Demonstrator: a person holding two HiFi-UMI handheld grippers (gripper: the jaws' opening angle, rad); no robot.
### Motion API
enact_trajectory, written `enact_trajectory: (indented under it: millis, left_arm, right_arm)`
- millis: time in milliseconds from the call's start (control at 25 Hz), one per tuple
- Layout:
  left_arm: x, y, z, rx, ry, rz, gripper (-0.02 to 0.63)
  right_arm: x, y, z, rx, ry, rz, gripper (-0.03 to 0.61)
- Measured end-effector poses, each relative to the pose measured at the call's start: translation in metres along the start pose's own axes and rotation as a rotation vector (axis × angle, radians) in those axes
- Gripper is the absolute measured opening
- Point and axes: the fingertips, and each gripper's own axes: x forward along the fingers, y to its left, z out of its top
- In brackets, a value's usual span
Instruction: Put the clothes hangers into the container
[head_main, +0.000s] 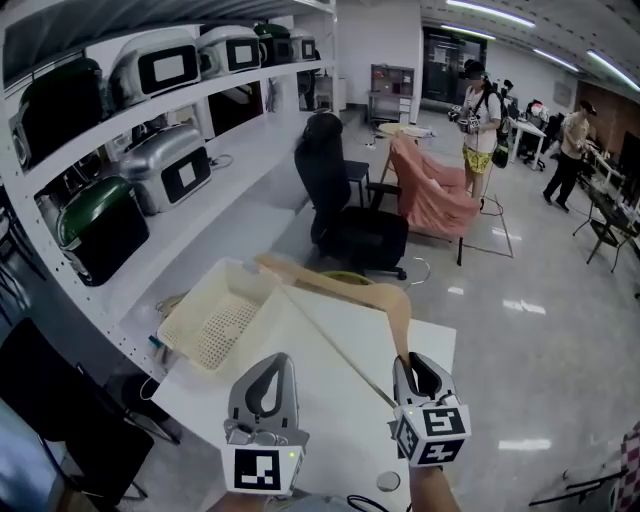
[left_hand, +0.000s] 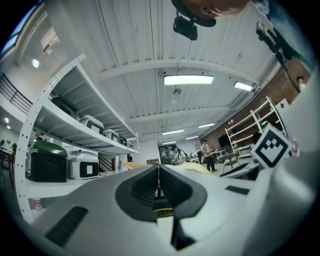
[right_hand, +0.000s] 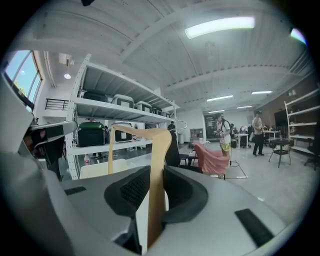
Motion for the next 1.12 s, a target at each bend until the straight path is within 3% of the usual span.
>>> enact_trajectory:
  millis: [240,520,760,1120]
  left_arm:
    - [-0.013,0.02,0.001,0.034,0.003,0.028,0.014]
    - [-0.01,0.07,-0.016,0.013,0.011,0.039,0.014]
    - [0.0,0.142,-0.044,-0.009,0.018,-0.01,0.014]
    - [0.02,0.237,-0.07,-0.055,0.002,-0.155,0.014]
  right_arm:
    - [0.015,0.026,-0.004,0.009,0.003,0.048,0.089]
    - [0.046,0.071,-0.005,0.001,0.017,0.068,0.087]
    - [0.086,0.117,-0.013,0.01,0.041,0.0,0.089]
    - [0.129,0.192,-0.011,0.025,0.055,-0.147,0.089]
